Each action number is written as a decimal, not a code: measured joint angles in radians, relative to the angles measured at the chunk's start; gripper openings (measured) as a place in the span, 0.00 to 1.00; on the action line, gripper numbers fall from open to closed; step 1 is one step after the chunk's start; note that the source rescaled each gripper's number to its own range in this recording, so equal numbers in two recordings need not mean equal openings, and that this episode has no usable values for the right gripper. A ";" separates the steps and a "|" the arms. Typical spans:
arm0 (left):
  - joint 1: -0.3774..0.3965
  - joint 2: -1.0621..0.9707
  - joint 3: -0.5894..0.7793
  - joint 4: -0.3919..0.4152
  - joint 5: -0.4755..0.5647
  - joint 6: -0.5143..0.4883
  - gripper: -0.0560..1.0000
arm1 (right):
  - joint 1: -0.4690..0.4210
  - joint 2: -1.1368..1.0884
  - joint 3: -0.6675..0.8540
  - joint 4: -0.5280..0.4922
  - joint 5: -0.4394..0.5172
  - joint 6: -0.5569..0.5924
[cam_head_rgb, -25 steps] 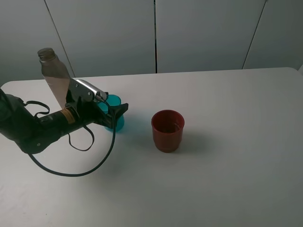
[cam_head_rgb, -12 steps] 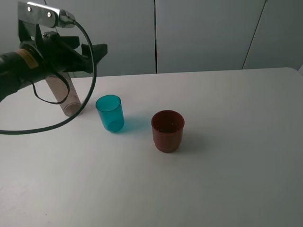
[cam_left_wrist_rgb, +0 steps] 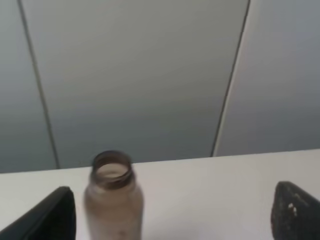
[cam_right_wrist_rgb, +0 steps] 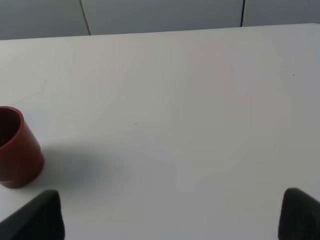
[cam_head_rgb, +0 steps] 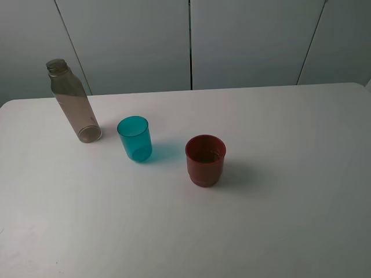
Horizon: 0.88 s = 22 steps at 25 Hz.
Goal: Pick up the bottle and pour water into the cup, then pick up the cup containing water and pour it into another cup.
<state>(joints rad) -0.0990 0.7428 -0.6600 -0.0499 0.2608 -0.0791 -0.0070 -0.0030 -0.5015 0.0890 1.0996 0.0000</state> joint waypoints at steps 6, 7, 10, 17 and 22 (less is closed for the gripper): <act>0.162 -0.356 0.000 0.102 0.352 0.004 0.99 | 0.000 0.000 0.000 0.000 0.000 0.000; 0.171 -0.394 0.000 0.107 0.409 0.004 0.99 | 0.000 0.000 0.000 0.000 0.000 0.000; 0.177 -0.468 0.000 0.109 0.539 0.004 0.99 | 0.000 0.000 0.000 0.000 0.000 0.000; 0.159 -0.559 0.018 0.109 0.756 0.004 0.99 | 0.000 0.000 0.000 0.000 0.000 0.000; 0.098 -0.649 0.039 0.160 0.847 0.004 0.99 | 0.000 0.000 0.000 0.000 0.000 -0.006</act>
<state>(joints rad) -0.0014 0.0940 -0.6210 0.1103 1.1077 -0.0752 -0.0070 -0.0030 -0.5015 0.0890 1.0996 -0.0059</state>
